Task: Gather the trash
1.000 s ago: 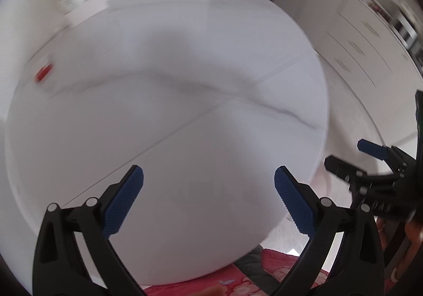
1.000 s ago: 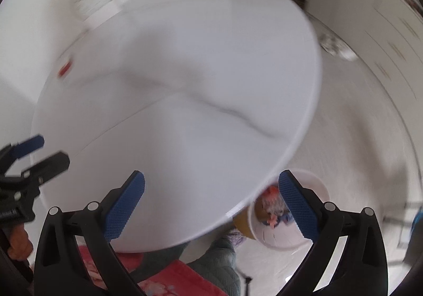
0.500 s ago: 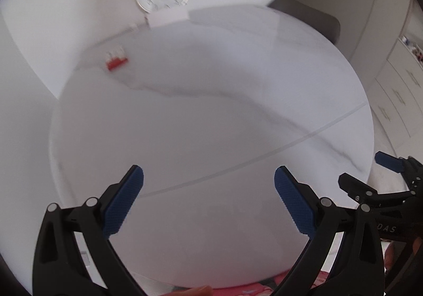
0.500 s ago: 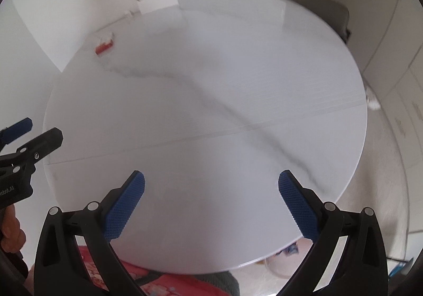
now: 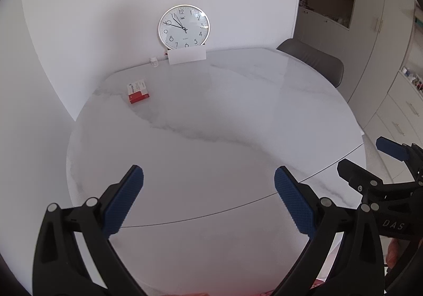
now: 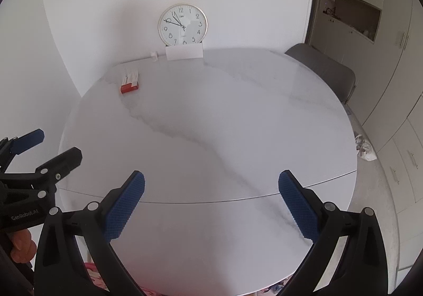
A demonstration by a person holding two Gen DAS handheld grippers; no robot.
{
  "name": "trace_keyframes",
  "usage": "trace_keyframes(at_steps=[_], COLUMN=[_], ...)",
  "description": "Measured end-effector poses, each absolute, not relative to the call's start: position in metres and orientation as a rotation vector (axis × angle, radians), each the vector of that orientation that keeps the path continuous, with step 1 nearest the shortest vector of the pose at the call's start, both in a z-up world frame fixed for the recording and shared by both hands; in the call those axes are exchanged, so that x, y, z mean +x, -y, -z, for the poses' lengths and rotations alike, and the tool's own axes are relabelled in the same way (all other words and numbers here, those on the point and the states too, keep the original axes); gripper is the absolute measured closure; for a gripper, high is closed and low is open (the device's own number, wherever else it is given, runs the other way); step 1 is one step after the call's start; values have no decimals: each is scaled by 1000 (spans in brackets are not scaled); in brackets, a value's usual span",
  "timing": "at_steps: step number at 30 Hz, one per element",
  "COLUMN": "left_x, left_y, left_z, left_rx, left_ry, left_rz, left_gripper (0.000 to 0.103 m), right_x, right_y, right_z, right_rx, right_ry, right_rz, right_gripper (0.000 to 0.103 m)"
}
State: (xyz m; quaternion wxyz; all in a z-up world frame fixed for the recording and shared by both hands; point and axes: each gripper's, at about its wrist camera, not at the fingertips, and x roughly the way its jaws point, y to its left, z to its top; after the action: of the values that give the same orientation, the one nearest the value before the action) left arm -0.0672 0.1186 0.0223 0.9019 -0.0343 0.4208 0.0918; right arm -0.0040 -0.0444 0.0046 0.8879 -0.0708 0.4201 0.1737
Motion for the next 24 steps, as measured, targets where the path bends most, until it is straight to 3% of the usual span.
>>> trace_keyframes(at_steps=[24], left_x=[-54], left_y=[-107], left_z=[0], left_rx=[-94], left_ry=[-931], left_rz=[-152], left_gripper=[8], right_x=[-10], right_y=[57], right_z=[9], right_rx=[-107], right_ry=[-923], right_rz=[-332], right_gripper=[3])
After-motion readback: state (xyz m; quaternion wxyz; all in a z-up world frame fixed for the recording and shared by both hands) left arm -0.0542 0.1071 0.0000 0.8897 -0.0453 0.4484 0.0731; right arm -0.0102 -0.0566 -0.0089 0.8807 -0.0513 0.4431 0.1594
